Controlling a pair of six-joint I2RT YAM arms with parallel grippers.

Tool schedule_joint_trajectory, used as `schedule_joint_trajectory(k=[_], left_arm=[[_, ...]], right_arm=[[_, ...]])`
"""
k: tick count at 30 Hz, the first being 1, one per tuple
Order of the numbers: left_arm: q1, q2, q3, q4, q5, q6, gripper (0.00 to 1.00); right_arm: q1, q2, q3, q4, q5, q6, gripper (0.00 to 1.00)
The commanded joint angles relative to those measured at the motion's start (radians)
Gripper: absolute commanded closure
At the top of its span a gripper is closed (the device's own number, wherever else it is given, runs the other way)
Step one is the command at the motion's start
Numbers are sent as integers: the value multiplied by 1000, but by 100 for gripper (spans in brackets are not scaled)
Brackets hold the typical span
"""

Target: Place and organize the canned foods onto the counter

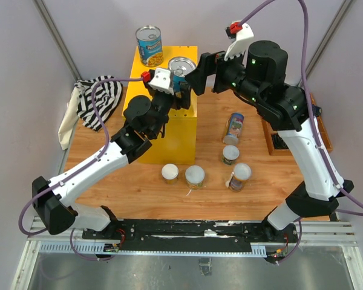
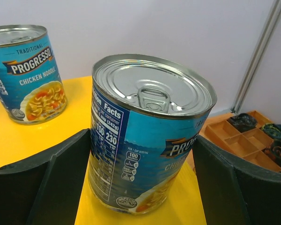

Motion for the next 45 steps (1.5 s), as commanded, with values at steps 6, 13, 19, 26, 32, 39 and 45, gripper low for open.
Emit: schedule_joint_trajectory(k=[6,13,19,26,32,39,45], left_arm=[[35,81,135,-46,22,-139,55],[61,151,190,-83,-12,-217,51],[81,228,276,-123,-44,-265,50],[111,310,371,-172,-70,-288,48],[149,362,413,-201,-64,-311,46],[185,417,464,-240,-39,-331,43],[216,477,549,-284,-4,-342,42]], right_arm=[[-56,-139,-182,88,60,-29,1],[-85,-202,-282,98,67,-41,2],[-120,-246,-354,112,66,-45,1],[-165,-288,-432,125,54,-47,2],[-201,-318,-489,143,38,-42,1],[-221,-318,-510,144,16,-35,1],[-227,-321,-530,157,5,-29,1]])
